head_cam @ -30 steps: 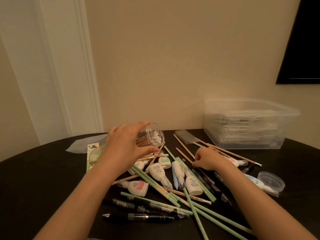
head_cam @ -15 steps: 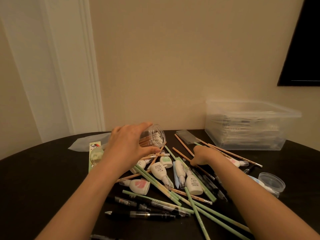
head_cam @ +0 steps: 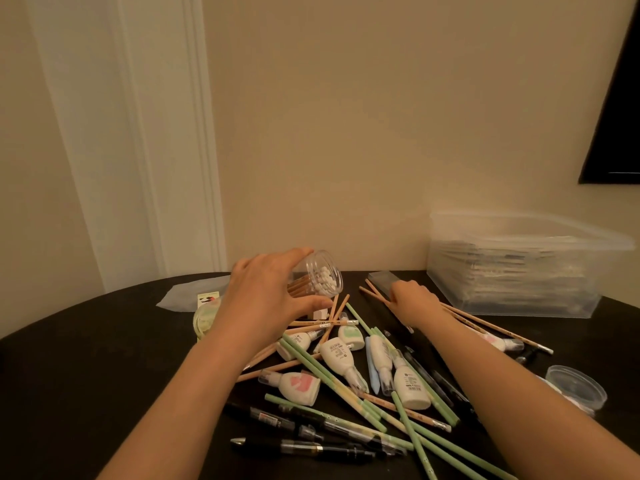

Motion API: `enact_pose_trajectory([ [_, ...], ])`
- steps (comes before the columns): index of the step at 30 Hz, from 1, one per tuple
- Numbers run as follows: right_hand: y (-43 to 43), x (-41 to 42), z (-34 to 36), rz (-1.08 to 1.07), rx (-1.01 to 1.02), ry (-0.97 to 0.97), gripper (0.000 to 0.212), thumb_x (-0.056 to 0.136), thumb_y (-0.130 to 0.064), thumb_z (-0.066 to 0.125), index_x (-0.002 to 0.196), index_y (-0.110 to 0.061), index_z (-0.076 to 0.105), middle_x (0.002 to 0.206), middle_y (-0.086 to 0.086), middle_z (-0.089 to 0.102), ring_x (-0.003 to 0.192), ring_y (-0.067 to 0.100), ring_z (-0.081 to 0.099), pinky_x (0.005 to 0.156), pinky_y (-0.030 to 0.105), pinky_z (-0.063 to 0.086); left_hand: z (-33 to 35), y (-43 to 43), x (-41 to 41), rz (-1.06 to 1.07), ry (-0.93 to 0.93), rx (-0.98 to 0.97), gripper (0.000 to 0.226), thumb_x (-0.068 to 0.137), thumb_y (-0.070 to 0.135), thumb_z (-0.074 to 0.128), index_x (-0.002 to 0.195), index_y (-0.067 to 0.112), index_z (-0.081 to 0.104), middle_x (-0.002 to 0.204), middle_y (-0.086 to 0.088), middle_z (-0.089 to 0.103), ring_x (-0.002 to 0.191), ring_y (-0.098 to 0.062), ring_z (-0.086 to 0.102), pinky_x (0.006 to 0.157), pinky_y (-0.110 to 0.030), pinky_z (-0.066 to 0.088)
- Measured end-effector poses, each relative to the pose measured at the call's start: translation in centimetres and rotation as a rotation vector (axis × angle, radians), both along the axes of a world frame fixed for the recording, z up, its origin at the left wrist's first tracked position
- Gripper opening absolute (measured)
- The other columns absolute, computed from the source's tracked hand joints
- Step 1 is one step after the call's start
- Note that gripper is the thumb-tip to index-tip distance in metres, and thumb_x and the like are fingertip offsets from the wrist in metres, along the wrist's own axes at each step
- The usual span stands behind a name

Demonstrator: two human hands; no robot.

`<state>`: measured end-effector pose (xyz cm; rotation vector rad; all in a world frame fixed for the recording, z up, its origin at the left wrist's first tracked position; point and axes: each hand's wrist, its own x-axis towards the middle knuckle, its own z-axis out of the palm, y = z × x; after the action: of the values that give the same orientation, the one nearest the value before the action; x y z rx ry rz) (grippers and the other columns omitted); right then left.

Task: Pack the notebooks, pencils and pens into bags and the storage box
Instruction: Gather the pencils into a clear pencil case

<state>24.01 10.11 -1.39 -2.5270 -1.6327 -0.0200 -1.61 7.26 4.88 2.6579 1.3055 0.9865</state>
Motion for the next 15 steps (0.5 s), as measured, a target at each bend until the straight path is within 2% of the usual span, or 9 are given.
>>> enact_pose_trajectory([
  [3, 0.3, 0.1, -0.9, -0.015, -0.04, 0.006, 0.027, 0.093, -0.025, 0.057, 0.117, -0.012, 0.055, 0.114, 0.008, 0.059, 0.102, 0.022, 0.058, 0.078, 0.03, 0.046, 0.0, 0.1, -0.2, 0.004, -0.007, 0.013, 0.078, 0.073, 0.061, 0.062, 0.141, 0.039, 0.032, 0.135, 0.011, 0.051, 0.126, -0.012, 0.04, 0.106, -0.033, 0.023],
  [5, 0.5, 0.4, -1.2, -0.033, -0.086, -0.008, 0.028, 0.094, -0.023, 0.055, 0.119, -0.009, 0.056, 0.113, 0.009, 0.061, 0.099, 0.022, 0.059, 0.077, 0.029, 0.047, 0.1, 0.2, -0.2, 0.003, -0.014, 0.02, 0.077, 0.073, 0.061, 0.062, 0.141, 0.038, 0.033, 0.134, 0.01, 0.052, 0.125, -0.012, 0.041, 0.105, -0.032, 0.023],
  [10, 0.8, 1.1, -1.1, -0.032, -0.232, -0.039, 0.032, 0.096, -0.02, 0.051, 0.125, -0.007, 0.053, 0.118, 0.01, 0.06, 0.104, 0.023, 0.059, 0.092, 0.034, 0.05, 0.0, 0.2, -0.2, 0.005, -0.01, 0.016, 0.077, 0.073, 0.06, 0.062, 0.141, 0.038, 0.033, 0.133, 0.011, 0.052, 0.125, -0.012, 0.042, 0.105, -0.033, 0.023],
  [13, 0.6, 1.4, -1.0, -0.009, -0.294, -0.035, 0.035, 0.096, -0.026, 0.05, 0.126, -0.008, 0.054, 0.117, 0.008, 0.06, 0.105, 0.023, 0.058, 0.094, 0.035, 0.048, 0.1, 0.2, -0.2, 0.009, 0.009, 0.02, 0.078, 0.074, 0.061, 0.062, 0.142, 0.039, 0.031, 0.134, 0.011, 0.051, 0.125, -0.012, 0.042, 0.106, -0.034, 0.023],
  [15, 0.2, 1.3, -1.1, 0.016, -0.315, -0.072, 0.033, 0.097, -0.023, 0.047, 0.126, -0.009, 0.053, 0.118, 0.009, 0.059, 0.106, 0.024, 0.058, 0.095, 0.036, 0.047, 0.1, 0.2, -0.1, -0.001, 0.018, 0.012, 0.078, 0.074, 0.06, 0.062, 0.142, 0.039, 0.031, 0.135, 0.011, 0.051, 0.126, -0.012, 0.041, 0.107, -0.034, 0.023],
])
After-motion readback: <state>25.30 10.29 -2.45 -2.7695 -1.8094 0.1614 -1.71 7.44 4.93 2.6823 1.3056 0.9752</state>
